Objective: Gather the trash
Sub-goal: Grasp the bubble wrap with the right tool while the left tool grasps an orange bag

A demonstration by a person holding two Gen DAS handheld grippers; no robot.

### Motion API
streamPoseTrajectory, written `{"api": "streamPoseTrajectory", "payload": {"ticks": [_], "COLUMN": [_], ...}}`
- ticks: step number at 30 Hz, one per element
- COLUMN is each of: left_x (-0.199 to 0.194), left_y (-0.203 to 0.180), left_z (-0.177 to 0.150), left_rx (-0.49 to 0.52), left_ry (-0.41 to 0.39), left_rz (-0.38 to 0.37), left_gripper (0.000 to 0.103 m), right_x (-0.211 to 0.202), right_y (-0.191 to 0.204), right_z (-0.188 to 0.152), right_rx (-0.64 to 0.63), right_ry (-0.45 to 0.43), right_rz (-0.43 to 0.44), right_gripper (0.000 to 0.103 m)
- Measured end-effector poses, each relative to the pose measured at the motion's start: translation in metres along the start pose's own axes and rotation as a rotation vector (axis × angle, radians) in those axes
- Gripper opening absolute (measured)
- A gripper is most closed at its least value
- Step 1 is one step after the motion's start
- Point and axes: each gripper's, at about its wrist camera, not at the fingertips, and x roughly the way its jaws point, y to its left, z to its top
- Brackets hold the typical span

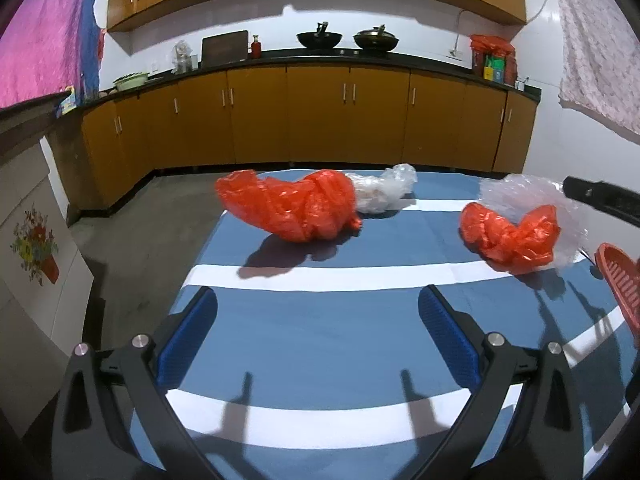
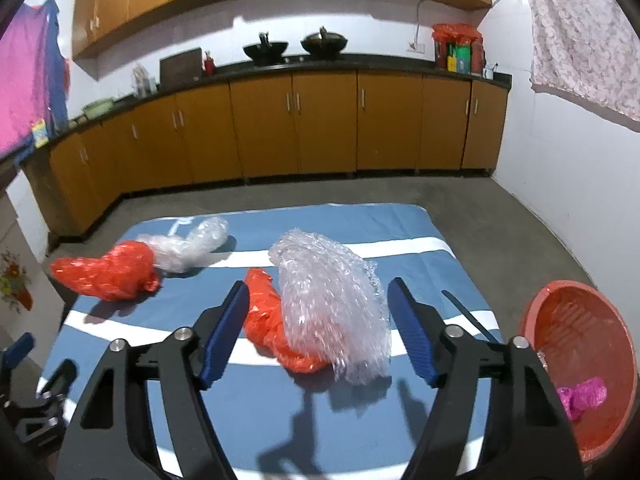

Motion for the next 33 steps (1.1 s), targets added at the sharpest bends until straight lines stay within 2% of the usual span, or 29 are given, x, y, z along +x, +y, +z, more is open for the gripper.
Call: {"api": "streamPoseTrajectory", "payload": {"ticks": [3,5,7,10,19,27,30,33], "left_x": [0.005,0.007,0.009,0.013,0.021,0.031,0.039,0.050], "left_y": [0.004,0.005,0.004,-0.003,-0.053,-0.135,-0.165,-0.188], "left_z": [0.000,0.000,0.001,0.002,0.018,0.045,0.052,0.054], "left_rx": [-0.004,-0.005,-0.007,-0.005,0.027,0.092,0.124,0.142], "left_ry": [0.003,0.005,0.006,0.008,-0.001,-0.035,-0.042,-0.016], "left_rz": [-0.004,-0.008,-0.017,-0.037,-0.137,-0.278,-0.298,-0.301], "left_gripper": [0.099,0.099,0.099,0.099,0.099,0.099,0.099,0.099], "right_x": [0.016,0.021,0.025,0.024,-0.004,-0.026,-0.034,-0.037], "right_y": [-0.005,-0.008,-0.011,-0.014,-0.054,-0.096,-0.111,-0.120], "right_z": [0.000,-0.002,-0.004,-0.007,-0.013,-0.028,-0.036,-0.041], "right_rx": [0.011,0.018,0.022,0.024,0.114,0.205,0.246,0.268], "right_ry": [0.035,0.051,0.072,0.075,-0.006,-0.032,-0.029,-0.017], "right_rz": [-0.026,-0.029,-0.027,-0.032,-0.101,-0.176,-0.179,-0.175], "right_gripper": [0.061,0.052,0.033,0.010,0.006,0.006,0.006,0.006]}}
